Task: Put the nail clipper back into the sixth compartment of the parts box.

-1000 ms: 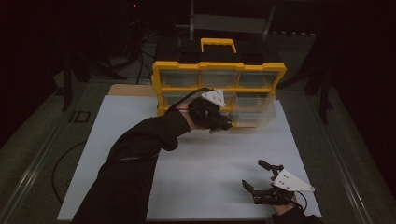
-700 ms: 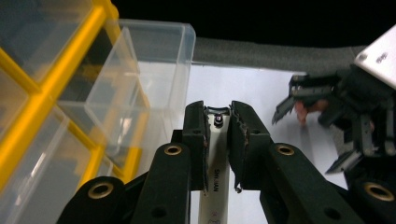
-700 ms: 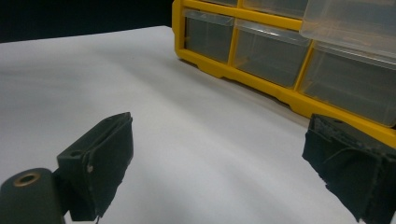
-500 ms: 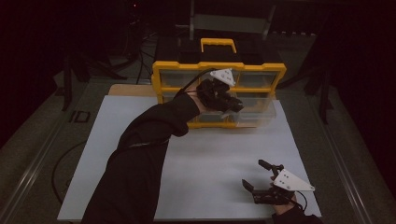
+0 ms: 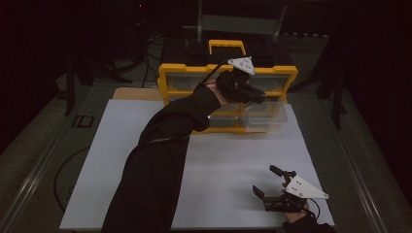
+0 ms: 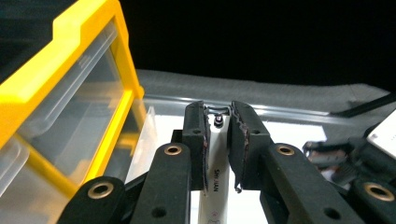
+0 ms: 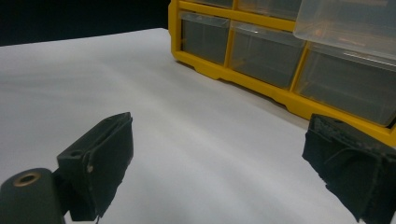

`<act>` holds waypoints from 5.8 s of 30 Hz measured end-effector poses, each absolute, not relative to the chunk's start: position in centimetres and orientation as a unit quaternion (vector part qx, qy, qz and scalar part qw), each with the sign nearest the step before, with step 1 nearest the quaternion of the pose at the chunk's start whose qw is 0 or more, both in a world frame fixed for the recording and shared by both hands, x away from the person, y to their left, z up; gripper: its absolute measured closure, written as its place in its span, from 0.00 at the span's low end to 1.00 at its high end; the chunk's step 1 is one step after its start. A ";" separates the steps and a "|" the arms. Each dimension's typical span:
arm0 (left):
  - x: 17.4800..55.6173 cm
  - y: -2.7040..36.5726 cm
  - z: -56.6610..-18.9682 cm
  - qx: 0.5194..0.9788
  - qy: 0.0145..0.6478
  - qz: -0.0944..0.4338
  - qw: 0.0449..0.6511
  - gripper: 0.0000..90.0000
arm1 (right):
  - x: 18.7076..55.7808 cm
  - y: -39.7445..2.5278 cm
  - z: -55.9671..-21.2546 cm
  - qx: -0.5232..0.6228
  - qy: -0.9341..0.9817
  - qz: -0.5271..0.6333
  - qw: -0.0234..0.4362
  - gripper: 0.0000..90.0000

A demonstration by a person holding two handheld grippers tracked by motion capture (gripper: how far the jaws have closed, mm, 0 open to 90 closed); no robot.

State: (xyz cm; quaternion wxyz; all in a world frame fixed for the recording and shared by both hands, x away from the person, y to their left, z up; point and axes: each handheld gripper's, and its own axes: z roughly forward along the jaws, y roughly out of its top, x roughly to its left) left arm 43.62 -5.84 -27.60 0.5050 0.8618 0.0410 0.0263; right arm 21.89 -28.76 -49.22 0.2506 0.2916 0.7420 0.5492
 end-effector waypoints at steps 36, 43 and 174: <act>46.5 -9.7 -32.8 0.845 0.125 0.007 0.521 0.44 | 21.9 -28.9 -49.2 0.290 0.740 0.558 0.239 0.10; 46.0 -9.0 -32.7 0.842 0.120 -0.002 0.525 0.09 | 21.9 -28.9 -49.2 0.290 0.741 0.556 0.239 0.10; 26.7 20.3 -47.9 0.774 0.221 0.058 0.591 0.01 | 22.3 -28.2 -49.6 0.291 0.757 0.535 0.239 0.10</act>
